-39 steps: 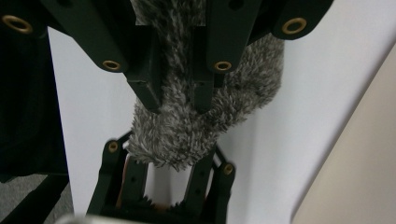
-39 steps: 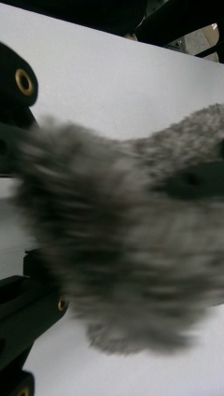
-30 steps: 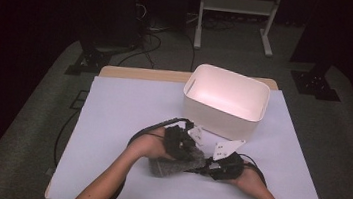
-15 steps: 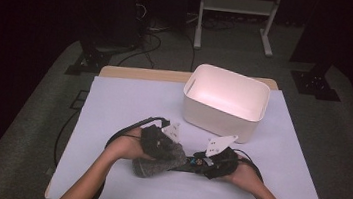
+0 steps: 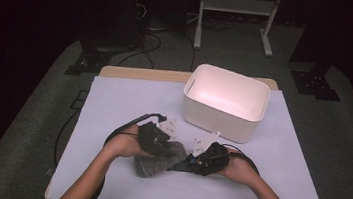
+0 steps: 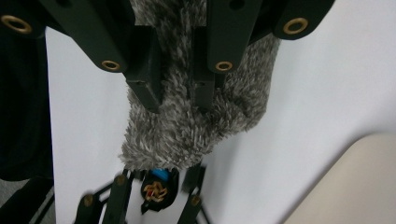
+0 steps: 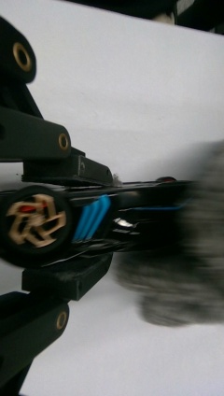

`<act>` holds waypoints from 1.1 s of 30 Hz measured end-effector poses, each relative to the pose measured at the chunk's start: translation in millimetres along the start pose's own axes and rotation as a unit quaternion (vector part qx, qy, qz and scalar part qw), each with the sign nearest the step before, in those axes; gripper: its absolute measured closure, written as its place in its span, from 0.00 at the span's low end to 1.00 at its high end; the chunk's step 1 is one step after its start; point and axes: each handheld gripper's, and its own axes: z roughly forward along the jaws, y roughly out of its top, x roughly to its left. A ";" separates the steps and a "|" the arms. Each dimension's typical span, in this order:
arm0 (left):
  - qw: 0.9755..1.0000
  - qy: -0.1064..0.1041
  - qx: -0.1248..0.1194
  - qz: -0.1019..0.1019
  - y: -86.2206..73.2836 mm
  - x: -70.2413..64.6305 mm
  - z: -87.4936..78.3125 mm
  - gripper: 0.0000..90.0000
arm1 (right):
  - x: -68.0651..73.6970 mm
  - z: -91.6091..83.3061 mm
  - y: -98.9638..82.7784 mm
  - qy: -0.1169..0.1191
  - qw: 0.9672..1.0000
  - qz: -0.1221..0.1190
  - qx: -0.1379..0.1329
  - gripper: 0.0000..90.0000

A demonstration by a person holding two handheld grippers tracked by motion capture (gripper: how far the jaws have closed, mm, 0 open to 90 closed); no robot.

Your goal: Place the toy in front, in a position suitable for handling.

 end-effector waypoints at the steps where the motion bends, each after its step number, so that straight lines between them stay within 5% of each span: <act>1: 1.000 0.002 -0.003 -0.006 -3.7 0.6 -2.6 0.85 | -0.7 -1.0 -1.2 0.003 1.000 0.003 0.000 0.64; 16: 0.996 -0.003 -0.046 -0.076 -59.5 8.4 -9.1 0.85 | 0.1 -15.6 -18.9 0.005 1.000 0.014 0.004 0.71; 28: 0.995 -0.037 -0.055 -0.074 -52.1 6.9 16.6 0.85 | -1.0 -29.7 -35.8 0.002 0.999 0.032 0.009 0.71; 33: 0.995 -0.044 -0.048 -0.071 -43.5 8.1 29.2 0.85 | -0.7 -28.5 -20.8 -0.010 1.000 0.019 0.007 0.57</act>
